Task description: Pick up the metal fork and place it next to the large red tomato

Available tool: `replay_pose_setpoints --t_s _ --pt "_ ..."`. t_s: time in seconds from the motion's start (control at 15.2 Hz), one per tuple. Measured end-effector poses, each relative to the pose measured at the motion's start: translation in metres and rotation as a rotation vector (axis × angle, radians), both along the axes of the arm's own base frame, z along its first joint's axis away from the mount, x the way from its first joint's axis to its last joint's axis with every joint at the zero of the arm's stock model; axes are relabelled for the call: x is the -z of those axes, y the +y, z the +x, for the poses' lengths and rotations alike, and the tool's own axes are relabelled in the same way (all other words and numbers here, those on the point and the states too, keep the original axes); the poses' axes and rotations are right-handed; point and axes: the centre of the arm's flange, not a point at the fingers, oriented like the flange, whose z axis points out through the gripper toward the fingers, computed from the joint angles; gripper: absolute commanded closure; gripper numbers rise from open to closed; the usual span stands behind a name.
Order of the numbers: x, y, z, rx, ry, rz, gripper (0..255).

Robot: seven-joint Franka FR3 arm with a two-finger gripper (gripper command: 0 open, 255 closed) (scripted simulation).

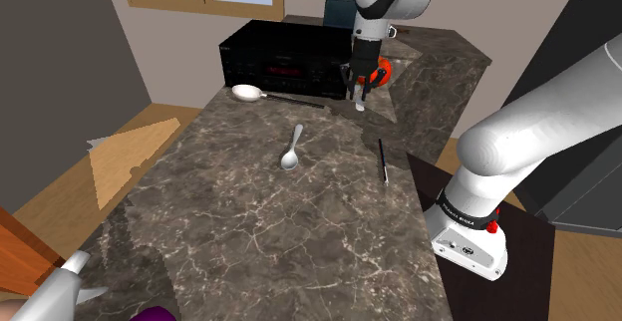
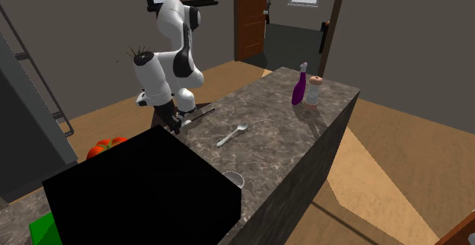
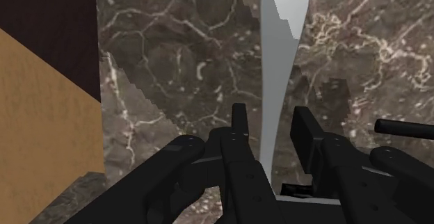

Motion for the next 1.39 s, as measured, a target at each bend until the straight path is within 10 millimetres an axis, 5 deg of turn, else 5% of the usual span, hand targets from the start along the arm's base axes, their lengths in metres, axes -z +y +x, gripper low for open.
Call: replay_pose_setpoints --t_s 0.66,0.73,1.12,1.39 --pt "0.026 0.000 0.000 0.000 0.000 0.000 255" --pt "0.026 0.000 0.000 0.000 -0.001 0.000 0" --pt "0.026 0.000 0.000 0.000 -0.001 0.000 0" --pt "-0.012 -0.004 0.003 0.000 -0.003 0.000 0"
